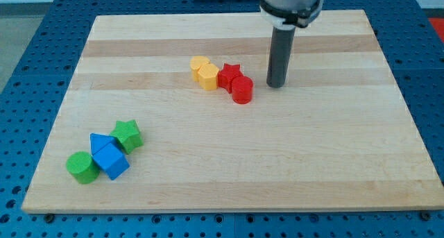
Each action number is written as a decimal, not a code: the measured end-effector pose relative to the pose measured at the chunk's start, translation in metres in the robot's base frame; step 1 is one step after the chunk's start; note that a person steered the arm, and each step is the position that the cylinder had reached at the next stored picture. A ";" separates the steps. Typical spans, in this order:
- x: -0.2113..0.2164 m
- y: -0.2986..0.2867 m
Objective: Push the yellow blocks away from the red blocks
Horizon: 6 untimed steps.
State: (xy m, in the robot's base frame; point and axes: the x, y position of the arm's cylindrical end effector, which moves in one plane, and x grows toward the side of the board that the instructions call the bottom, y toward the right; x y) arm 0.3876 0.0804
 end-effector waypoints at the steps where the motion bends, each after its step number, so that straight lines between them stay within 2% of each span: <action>1: -0.029 0.000; 3: -0.046 -0.045; 6: -0.039 -0.118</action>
